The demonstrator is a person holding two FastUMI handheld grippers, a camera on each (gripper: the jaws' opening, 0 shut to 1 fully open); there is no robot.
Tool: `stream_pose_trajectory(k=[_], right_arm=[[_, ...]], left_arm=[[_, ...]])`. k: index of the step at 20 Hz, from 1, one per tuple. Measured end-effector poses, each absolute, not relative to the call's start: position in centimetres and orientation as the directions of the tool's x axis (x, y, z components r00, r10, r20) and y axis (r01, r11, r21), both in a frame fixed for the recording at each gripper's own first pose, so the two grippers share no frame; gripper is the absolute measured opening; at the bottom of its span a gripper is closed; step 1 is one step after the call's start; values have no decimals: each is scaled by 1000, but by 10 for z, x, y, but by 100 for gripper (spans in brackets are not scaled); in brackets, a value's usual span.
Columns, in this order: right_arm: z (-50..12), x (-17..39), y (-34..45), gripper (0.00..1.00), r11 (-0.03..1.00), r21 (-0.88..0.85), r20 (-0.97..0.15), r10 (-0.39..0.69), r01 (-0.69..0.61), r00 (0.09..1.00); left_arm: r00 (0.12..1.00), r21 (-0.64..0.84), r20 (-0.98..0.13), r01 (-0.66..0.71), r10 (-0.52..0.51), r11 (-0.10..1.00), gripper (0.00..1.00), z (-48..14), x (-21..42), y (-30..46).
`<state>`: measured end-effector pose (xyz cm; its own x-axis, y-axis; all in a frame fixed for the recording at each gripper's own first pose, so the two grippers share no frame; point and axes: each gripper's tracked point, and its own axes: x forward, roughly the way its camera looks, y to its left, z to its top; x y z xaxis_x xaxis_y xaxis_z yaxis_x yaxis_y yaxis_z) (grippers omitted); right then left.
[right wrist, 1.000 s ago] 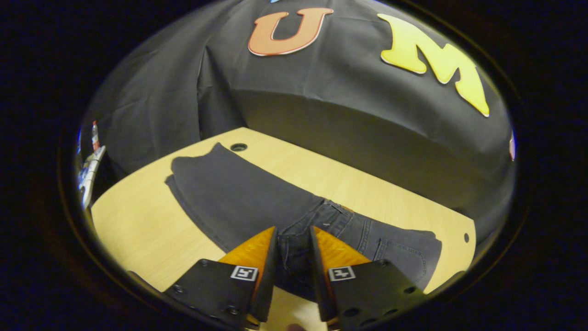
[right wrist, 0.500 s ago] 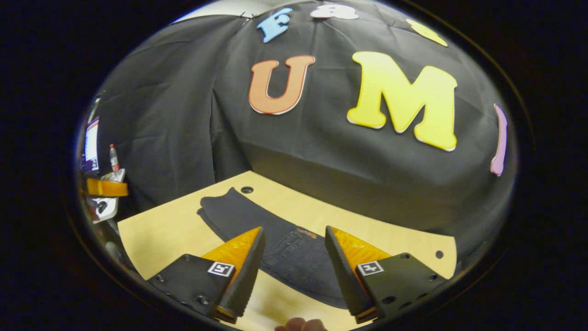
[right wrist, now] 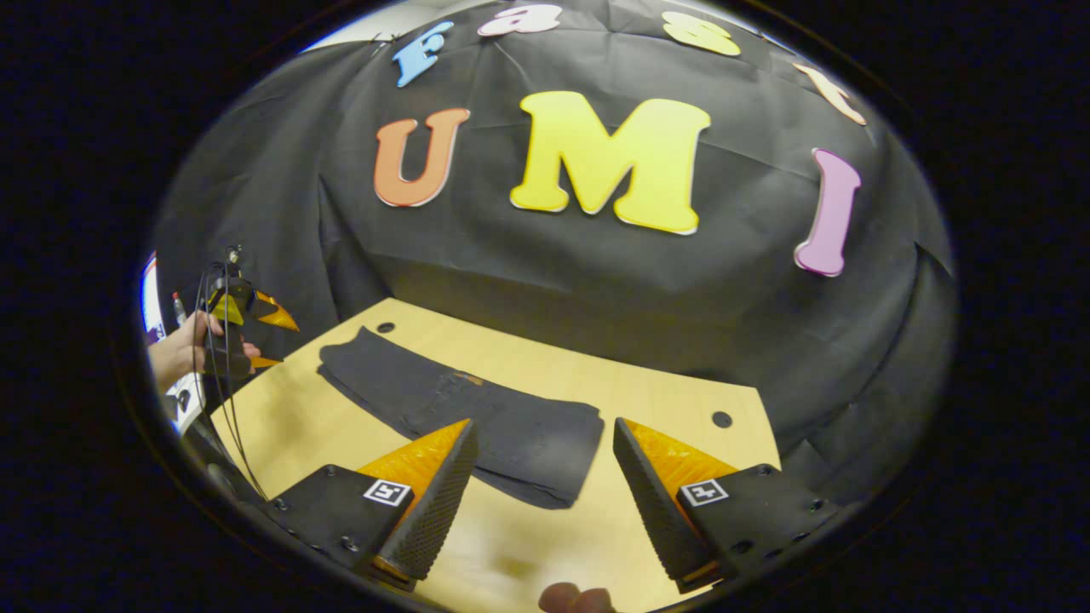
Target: Grasp the waist and the cuffs of the jeans and fold them to make the two legs overlap; first hold the waist and fold one-third of the jeans toward the cuffs, then hold the cuffs and fold the remaining one-third in the same direction to finish folding.
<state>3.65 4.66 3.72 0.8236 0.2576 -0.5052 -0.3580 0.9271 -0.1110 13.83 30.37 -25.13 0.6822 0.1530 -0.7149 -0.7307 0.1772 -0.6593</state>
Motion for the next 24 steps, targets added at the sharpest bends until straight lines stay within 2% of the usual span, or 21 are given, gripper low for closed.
stream_pose_trajectory(k=[2,4,8,15,21,22,24], right_arm=[[18,40,20,99,943,-119,-551,197,-310,811],[10,44,4,99,959,-95,-580,163,-265,798],[-7,57,-22,99,980,-65,-618,109,-190,778],[-35,76,-35,99,996,65,-680,90,-63,728],[-61,64,-47,99,997,76,-719,59,-6,693],[-65,59,-51,99,997,78,-729,52,6,683],[-73,53,-57,99,997,78,-747,38,30,664]], left_arm=[[639,-634,-764,-769,87,81,98,-280,152,308],[622,-621,-782,-783,49,30,98,-294,165,309],[534,-529,-842,-845,75,77,100,-325,165,318],[471,-462,-877,-881,93,98,98,-326,182,331],[451,-434,-885,-889,113,148,96,-329,193,329],[470,-456,-878,-879,89,141,95,-336,200,323],[461,-452,-879,-887,121,91,43,-336,197,325]])
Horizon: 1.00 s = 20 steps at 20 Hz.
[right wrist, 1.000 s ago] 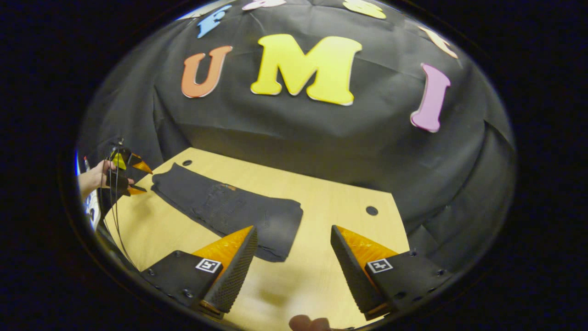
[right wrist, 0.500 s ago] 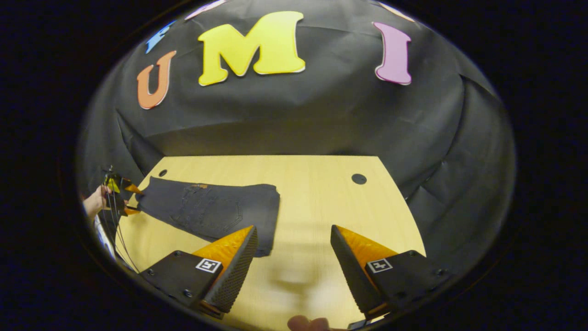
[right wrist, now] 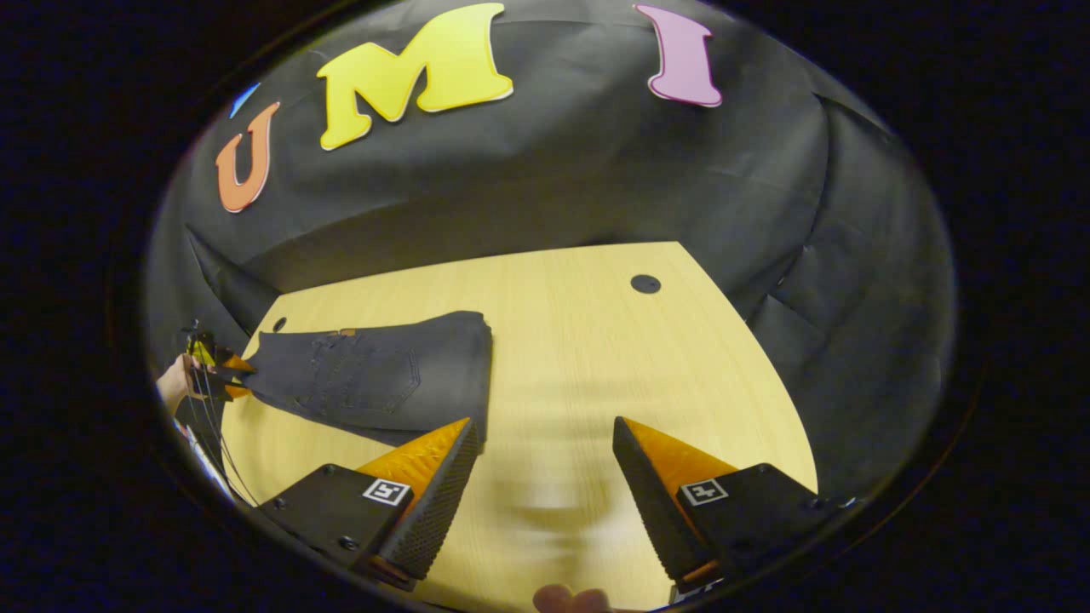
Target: Grasp the waist and the cuffs of the jeans and fold them to make the two legs overlap; first hold the waist and fold one-third of the jeans toward the cuffs, then hold the cuffs and fold the remaining one-third in the same direction to finish folding.
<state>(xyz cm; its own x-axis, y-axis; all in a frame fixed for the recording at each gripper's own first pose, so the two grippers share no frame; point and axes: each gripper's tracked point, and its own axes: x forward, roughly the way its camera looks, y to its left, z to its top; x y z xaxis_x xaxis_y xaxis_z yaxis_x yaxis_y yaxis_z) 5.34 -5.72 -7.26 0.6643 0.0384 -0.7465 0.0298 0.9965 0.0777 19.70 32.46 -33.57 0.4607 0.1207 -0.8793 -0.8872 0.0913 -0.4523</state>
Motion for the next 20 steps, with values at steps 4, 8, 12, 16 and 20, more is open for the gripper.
stream_pose_trajectory(k=[4,8,12,16,20], right_arm=[[-73,40,-66,99,995,89,-748,37,45,662],[-54,31,-63,99,995,96,-721,50,28,692],[-26,19,-61,99,999,47,-663,32,-1,748],[-5,-3,-63,99,1000,22,-617,6,10,787],[11,-36,-66,99,999,28,-594,-5,26,804]], left_arm=[[497,-494,-859,-867,119,56,22,-345,199,321],[529,-520,-839,-848,125,100,7,-338,198,320],[565,-523,-808,-818,165,239,5,-308,197,311],[640,-534,-744,-743,193,404,4,-258,207,298],[730,-536,-654,-634,201,558,4,-191,218,267]])
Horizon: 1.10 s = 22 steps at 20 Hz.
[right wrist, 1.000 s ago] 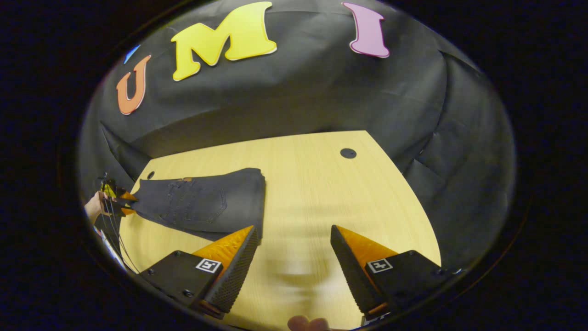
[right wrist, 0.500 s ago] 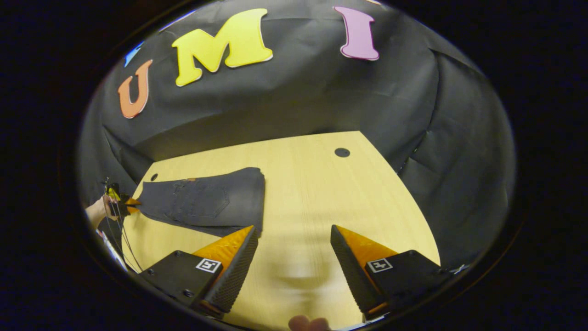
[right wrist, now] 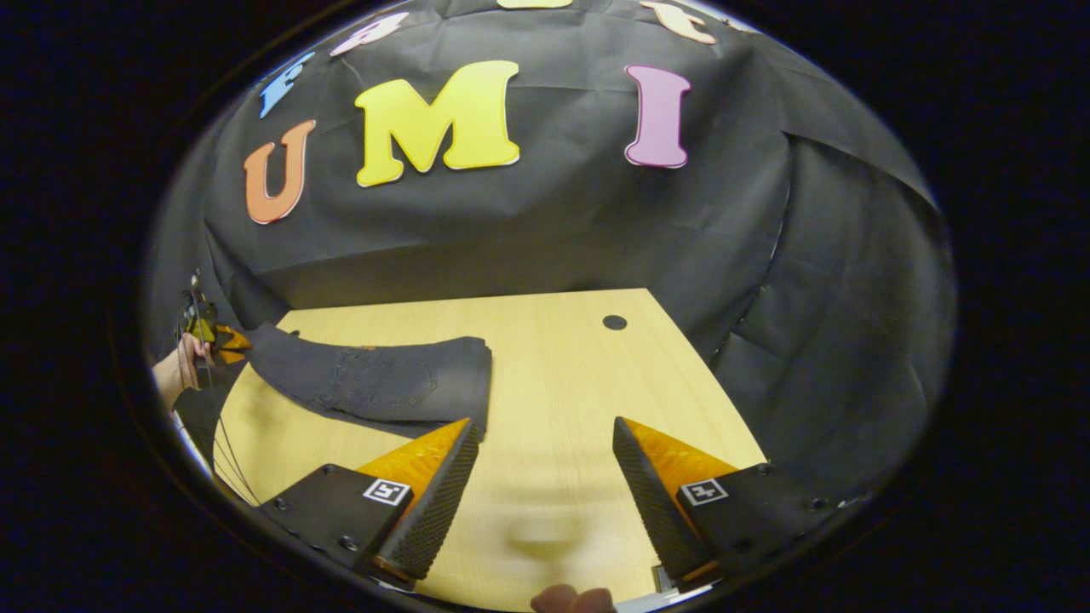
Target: Grasp the waist and the cuffs of the jeans and fold them to make the two legs overlap; first hold the waist and fold one-third of the jeans toward the cuffs, then hold the cuffs and fold the remaining one-third in the same direction to finish folding.
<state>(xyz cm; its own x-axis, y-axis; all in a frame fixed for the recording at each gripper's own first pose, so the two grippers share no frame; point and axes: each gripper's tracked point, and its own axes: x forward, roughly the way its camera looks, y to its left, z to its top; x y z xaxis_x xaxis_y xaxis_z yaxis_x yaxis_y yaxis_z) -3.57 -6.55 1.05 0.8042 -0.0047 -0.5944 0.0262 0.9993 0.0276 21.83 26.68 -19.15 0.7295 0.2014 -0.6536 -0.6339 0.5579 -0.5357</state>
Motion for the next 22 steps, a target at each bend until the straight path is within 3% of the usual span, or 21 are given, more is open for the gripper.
stream_pose_trajectory(k=[5,11,17,22], right_arm=[[29,-64,-77,99,998,23,-560,-32,55,828],[46,-89,-87,99,997,7,-534,-59,74,843],[48,-104,-127,99,988,-9,-540,-133,152,831],[31,-110,-161,99,978,-40,-586,-187,203,788]], left_arm=[[830,-502,-534,-464,159,730,4,-121,229,202],[896,-378,-438,-259,74,889,4,-88,252,84],[877,-240,-478,-65,-59,969,4,-135,263,-47],[819,-137,-573,-48,-40,989,4,-220,264,-104]])
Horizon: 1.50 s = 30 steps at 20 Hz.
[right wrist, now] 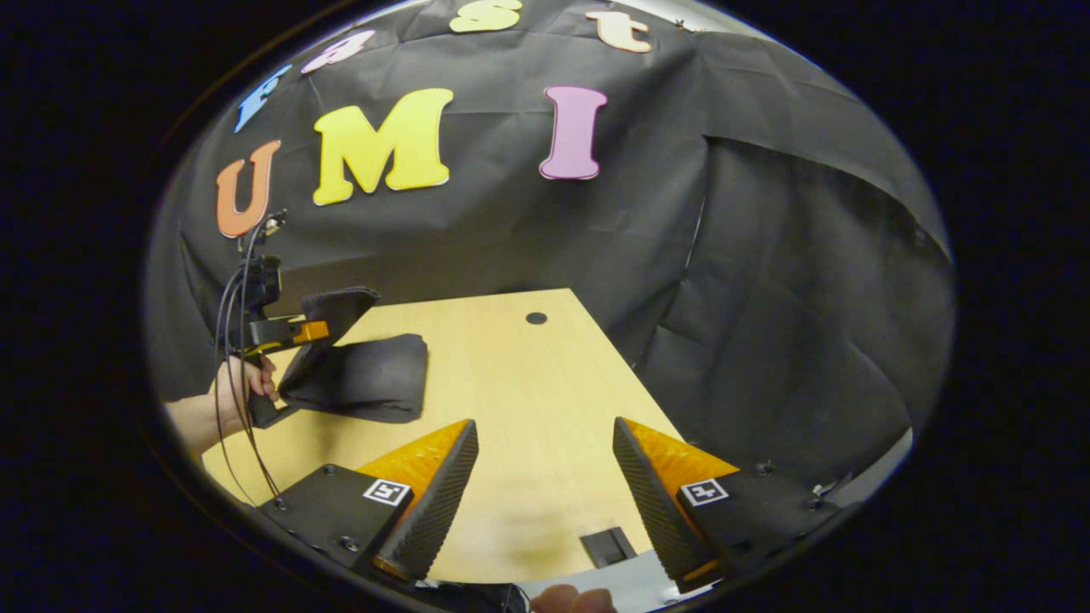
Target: Grasp the waist and the cuffs of the jeans and fold them to make the two legs overlap; first hold the waist and fold one-third of the jeans toward the cuffs, then hold the cuffs and fold the remaining one-third in the same direction to finish folding.
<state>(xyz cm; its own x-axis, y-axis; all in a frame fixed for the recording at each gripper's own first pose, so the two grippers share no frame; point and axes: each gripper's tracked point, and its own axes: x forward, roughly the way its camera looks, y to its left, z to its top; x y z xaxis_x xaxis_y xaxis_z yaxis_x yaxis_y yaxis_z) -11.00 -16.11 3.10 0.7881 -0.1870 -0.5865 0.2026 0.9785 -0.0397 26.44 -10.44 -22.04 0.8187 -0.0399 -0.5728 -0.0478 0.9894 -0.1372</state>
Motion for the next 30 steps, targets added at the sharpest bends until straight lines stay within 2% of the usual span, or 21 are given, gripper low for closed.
stream_pose_trajectory(k=[5,7,9,12,14,15,16,18,19,20,26,27,28,30], right_arm=[[9,-107,-176,99,973,-32,-643,-195,229,740],[3,-104,-171,99,976,-18,-658,-175,218,732],[2,-100,-165,99,980,-23,-656,-163,197,736],[3,-94,-146,99,988,-13,-648,-128,157,750],[9,-89,-135,99,990,-11,-628,-114,138,769],[13,-88,-131,99,990,-9,-615,-114,138,780],[18,-86,-124,99,991,-1,-606,-110,137,788],[31,-79,-101,99,994,8,-576,-81,105,813],[42,-74,-91,99,996,10,-551,-66,86,832],[52,-70,-79,99,998,13,-525,-46,63,850],[104,-49,21,99,995,50,-360,103,-91,927],[116,-48,39,98,992,53,-328,129,-118,936],[129,-49,53,99,990,46,-290,143,-136,946],[160,-51,72,99,989,16,-195,147,-147,970]], left_arm=[[745,-52,-667,-64,13,997,9,-284,259,-127],[723,-53,-691,-94,32,994,14,-295,257,-128],[710,9,-701,-80,64,997,21,-296,256,-125],[708,25,-701,-89,80,996,66,-288,249,-129],[700,-37,-713,-91,38,995,73,-282,240,-137],[698,-71,-716,-91,13,993,85,-278,232,-139],[700,-109,-714,-91,-14,990,78,-268,226,-141],[723,-161,-690,-96,-42,982,78,-242,213,-134],[747,-173,-664,-94,-45,980,87,-223,205,-126],[775,-173,-631,-90,-40,981,78,-201,199,-113],[924,-60,-377,-101,71,993,79,-62,154,-15],[938,-29,-332,-110,94,994,82,-39,143,4],[946,-7,-303,-122,114,993,91,-19,131,16],[964,12,-230,-132,132,991,98,24,102,32]])
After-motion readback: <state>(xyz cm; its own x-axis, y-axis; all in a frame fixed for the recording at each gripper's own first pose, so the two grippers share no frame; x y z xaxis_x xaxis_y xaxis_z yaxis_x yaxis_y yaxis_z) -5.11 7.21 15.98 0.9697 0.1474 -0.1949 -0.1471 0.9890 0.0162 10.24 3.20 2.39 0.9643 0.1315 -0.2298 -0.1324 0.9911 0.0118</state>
